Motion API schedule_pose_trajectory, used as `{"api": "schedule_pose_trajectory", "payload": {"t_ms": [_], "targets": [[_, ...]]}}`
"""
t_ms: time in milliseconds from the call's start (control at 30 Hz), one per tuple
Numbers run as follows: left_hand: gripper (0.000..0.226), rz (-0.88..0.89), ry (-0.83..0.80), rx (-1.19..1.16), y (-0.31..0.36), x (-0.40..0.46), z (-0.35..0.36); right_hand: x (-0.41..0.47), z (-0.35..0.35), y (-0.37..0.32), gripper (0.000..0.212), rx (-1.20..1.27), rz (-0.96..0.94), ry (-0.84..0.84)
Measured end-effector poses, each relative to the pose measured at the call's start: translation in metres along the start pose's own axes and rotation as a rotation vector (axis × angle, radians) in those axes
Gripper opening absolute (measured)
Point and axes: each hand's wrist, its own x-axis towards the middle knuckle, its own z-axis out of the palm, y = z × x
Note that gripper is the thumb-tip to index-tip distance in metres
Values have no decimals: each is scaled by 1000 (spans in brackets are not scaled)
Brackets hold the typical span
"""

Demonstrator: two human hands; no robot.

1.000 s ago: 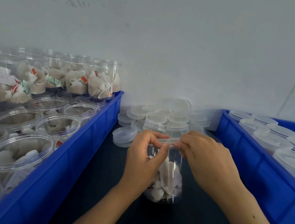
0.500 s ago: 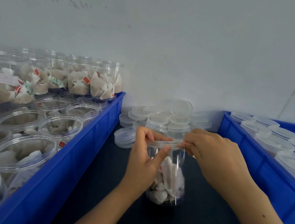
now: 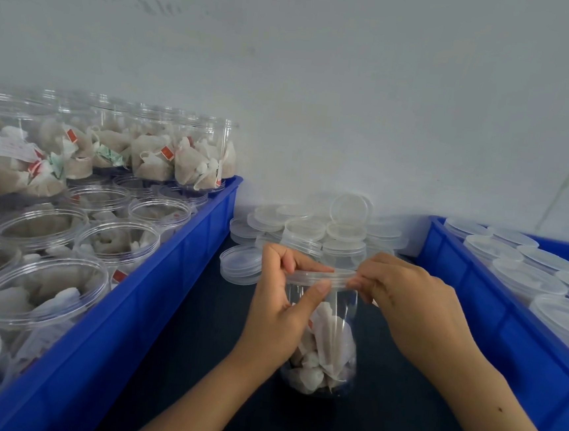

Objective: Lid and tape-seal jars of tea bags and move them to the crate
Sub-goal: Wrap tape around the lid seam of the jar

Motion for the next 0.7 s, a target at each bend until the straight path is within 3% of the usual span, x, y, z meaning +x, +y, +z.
{"api": "schedule_pose_trajectory", "payload": {"t_ms": [367, 467, 567, 700], "targets": [[33, 4, -22, -87, -6, 2, -5, 13, 3, 11, 46, 280, 183, -125], [32, -11, -60, -93, -8, 5, -7, 13, 1, 13, 57, 384, 212, -142], [30, -37, -103, -114, -8, 8, -7, 12, 1, 12, 68, 328, 219, -145], [25, -54, -128, -132, -7, 8, -11, 6, 8, 5, 60, 243, 195, -117]]}}
